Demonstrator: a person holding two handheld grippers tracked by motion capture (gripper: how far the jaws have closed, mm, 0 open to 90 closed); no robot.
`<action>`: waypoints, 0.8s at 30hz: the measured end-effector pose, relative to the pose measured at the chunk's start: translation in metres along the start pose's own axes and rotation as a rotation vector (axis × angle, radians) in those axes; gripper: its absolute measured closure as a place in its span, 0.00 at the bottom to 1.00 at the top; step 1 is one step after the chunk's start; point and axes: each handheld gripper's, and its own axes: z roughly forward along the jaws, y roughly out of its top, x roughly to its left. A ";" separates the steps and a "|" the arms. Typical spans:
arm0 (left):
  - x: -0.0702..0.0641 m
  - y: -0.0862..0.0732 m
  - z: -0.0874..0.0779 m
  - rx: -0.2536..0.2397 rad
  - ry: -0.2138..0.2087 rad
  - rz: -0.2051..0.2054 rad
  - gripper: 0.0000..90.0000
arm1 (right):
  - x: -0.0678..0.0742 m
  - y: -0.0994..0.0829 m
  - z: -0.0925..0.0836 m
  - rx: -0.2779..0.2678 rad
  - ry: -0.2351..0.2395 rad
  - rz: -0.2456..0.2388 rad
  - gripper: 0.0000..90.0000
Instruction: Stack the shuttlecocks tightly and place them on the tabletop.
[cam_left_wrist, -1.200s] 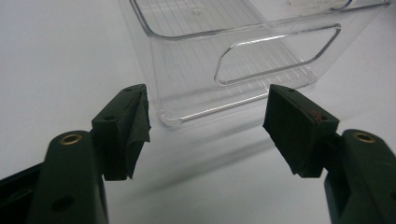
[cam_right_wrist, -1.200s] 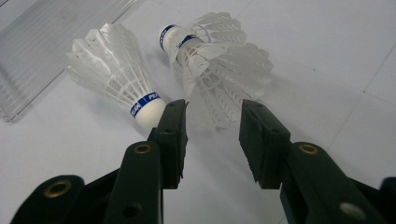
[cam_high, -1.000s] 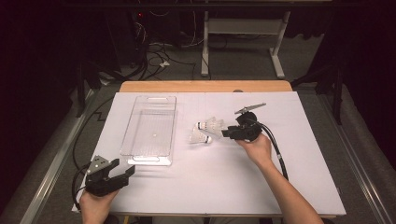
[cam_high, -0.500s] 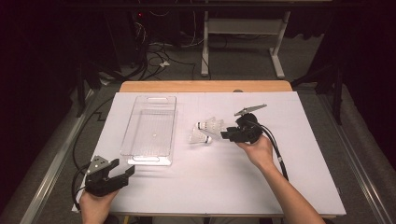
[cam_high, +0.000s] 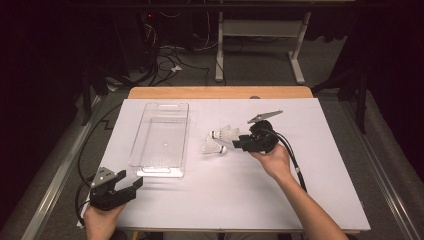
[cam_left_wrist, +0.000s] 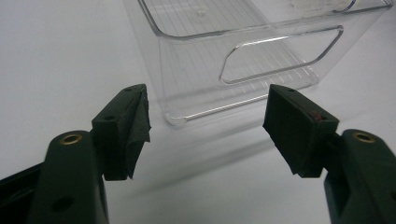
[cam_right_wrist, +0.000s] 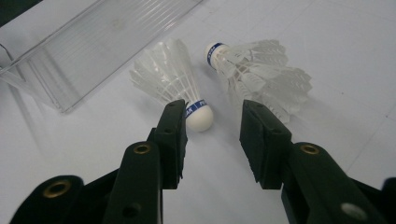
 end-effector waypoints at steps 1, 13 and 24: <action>0.000 0.000 0.000 0.001 0.001 0.000 0.36 | 0.001 0.001 0.000 -0.002 0.003 -0.003 0.68; -0.001 0.000 0.001 0.005 -0.007 -0.001 0.36 | 0.010 0.013 0.005 0.001 0.004 -0.027 0.69; -0.003 -0.001 0.001 0.003 -0.012 0.001 0.36 | 0.019 0.027 0.019 0.026 0.004 -0.044 0.70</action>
